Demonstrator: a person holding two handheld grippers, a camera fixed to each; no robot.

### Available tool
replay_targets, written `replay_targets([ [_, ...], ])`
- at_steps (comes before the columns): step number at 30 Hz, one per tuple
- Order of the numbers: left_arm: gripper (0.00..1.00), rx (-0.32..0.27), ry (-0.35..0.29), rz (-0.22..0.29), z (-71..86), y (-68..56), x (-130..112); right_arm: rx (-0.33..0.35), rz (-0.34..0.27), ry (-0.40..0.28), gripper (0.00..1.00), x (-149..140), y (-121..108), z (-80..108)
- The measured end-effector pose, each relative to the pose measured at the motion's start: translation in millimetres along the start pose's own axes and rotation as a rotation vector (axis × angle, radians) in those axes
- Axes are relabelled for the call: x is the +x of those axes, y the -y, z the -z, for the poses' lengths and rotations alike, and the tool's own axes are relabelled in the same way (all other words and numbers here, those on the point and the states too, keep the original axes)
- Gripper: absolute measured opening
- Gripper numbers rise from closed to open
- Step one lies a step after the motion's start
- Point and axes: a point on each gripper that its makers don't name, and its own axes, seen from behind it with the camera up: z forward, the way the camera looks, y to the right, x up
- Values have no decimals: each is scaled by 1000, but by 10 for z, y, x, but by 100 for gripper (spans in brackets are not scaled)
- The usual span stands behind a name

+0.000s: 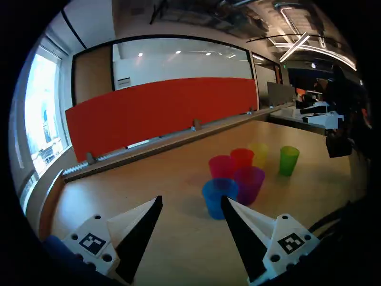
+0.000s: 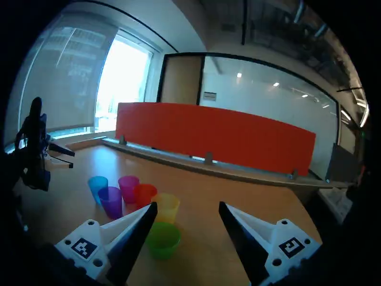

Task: Pour water

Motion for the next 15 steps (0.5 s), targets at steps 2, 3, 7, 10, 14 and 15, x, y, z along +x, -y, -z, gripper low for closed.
replay_targets([
  [2, 90, -26, 11, -15, -42, -62, -6, 24, 10, 9, 100, -4, 37, -3],
  [3, 90, -38, 17, -23, -65, -92, -12, 35, 16, 16, 100, -10, 50, -6],
  [7, 90, -77, 38, -50, -144, -181, -45, 60, 36, 42, 100, -38, 62, -16],
  [10, 90, -106, 55, -65, -203, -246, -85, 75, 50, 59, 100, -68, 64, -23],
  [14, 90, -137, 81, -69, -289, -308, -149, 89, 62, 78, 100, -107, 63, -29],
  [15, 90, -144, 88, -68, -317, -318, -170, 91, 63, 80, 100, -117, 63, -33],
])
